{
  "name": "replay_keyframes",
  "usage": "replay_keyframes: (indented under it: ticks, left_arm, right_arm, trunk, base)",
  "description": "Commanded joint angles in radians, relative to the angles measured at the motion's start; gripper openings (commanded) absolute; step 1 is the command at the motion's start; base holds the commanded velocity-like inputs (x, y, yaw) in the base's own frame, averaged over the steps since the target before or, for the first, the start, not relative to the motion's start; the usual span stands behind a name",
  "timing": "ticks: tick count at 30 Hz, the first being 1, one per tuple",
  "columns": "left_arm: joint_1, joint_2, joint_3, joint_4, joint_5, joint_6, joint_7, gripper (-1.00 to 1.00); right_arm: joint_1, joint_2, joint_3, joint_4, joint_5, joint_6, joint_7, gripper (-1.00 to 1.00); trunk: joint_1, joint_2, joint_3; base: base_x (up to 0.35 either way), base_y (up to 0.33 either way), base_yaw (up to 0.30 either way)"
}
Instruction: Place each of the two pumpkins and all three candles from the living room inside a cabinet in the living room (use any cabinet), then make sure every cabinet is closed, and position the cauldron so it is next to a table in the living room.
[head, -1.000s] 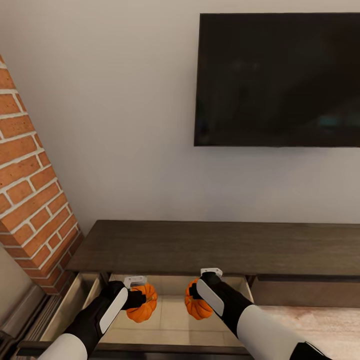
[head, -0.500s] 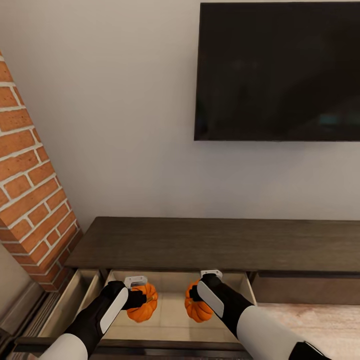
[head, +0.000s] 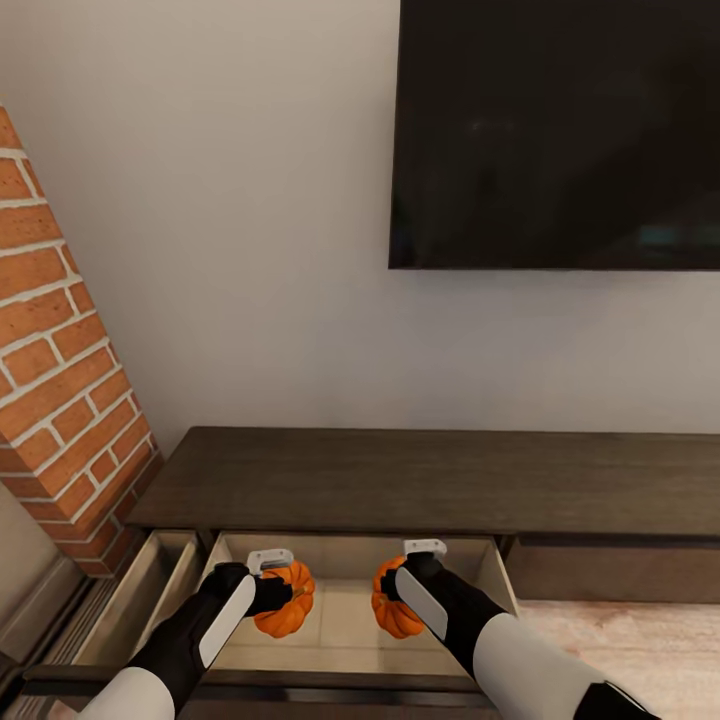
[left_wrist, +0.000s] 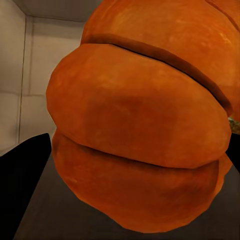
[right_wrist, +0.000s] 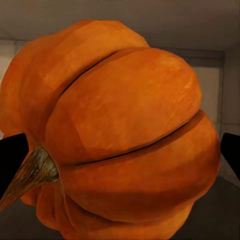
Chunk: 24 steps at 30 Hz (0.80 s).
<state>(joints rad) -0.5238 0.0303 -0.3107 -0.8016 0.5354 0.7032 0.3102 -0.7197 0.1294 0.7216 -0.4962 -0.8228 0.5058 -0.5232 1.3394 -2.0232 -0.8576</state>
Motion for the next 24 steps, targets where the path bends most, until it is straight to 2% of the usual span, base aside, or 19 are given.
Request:
replay_keyframes:
  ticks: [1,20,24]
  left_arm:
    - [-0.001,0.001,-0.005,-0.001,0.009,0.000,0.012,-1.00]
    - [-0.001,-0.004,-0.006,0.002,0.009,-0.009,0.012,-1.00]
    - [-0.001,-0.003,-0.007,0.003,0.009,-0.035,0.012,-1.00]
  right_arm:
    - [-0.001,-0.001,0.007,-0.001,-0.005,0.001,-0.005,-1.00]
    - [-0.001,-0.001,0.007,0.007,0.001,-0.036,0.002,-1.00]
    - [-0.001,-0.001,0.007,0.007,0.001,-0.037,0.002,-1.00]
  trunk:
    - [0.004,-0.008,-0.004]
    - [0.077,-0.141,-0.064]
    - [0.092,-0.169,-0.076]
  base:
    - [0.000,0.000,0.000]
    - [0.000,0.000,0.000]
    - [0.000,0.000,0.000]
